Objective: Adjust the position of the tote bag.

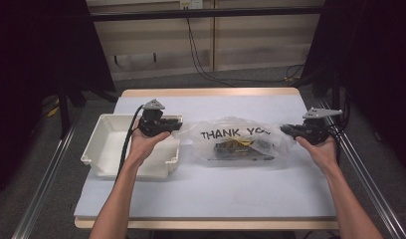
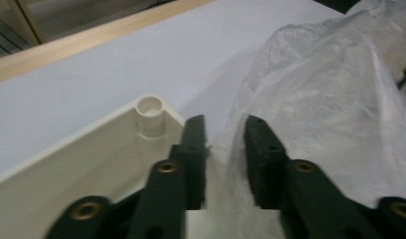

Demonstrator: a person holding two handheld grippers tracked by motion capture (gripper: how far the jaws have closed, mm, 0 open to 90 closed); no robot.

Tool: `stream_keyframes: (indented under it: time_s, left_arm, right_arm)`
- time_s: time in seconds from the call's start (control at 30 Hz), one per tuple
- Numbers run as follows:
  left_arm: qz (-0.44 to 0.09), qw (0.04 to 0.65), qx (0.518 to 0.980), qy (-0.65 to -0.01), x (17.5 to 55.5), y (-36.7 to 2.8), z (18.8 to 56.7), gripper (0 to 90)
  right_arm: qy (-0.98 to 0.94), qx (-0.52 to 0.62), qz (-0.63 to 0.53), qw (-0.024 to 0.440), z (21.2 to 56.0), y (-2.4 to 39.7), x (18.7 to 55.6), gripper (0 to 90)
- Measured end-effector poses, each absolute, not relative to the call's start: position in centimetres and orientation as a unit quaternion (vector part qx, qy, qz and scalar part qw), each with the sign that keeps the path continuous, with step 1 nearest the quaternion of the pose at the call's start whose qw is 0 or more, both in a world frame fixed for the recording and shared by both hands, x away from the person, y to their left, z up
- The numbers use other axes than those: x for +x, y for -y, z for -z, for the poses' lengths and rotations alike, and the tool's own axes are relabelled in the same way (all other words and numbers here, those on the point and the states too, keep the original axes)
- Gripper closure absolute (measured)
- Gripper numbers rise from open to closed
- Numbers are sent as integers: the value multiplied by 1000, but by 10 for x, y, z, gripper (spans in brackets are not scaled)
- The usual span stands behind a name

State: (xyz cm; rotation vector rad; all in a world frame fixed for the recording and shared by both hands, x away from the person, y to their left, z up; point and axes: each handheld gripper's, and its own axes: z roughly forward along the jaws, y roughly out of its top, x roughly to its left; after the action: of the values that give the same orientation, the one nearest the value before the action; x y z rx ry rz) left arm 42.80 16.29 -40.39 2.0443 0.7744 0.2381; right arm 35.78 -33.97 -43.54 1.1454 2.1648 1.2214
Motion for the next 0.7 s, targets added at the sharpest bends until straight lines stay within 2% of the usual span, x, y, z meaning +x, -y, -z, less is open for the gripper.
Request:
stream_keyframes:
  time_s: [0.2,0.23,0.27,0.4,0.43,0.7]
  left_arm:
    - [-112,472,821,-300,421,-158,384,499]
    - [-112,472,821,-300,421,-158,384,479]
    - [-114,481,817,-297,418,-160,379,473]
    - [-116,496,807,-299,414,-163,374,433]
    - [-121,499,804,-299,411,-163,371,390]
    - [-142,521,786,-299,404,-167,352,352]
  right_arm:
    - [-771,398,-450,212,416,339,351,596]
    - [-771,398,-450,212,416,339,351,596]
    - [-769,398,-451,217,409,339,349,559]
    - [-765,395,-457,222,402,341,345,529]
    - [-761,394,-462,228,397,342,342,499]
    - [-755,381,-471,249,378,338,334,438]
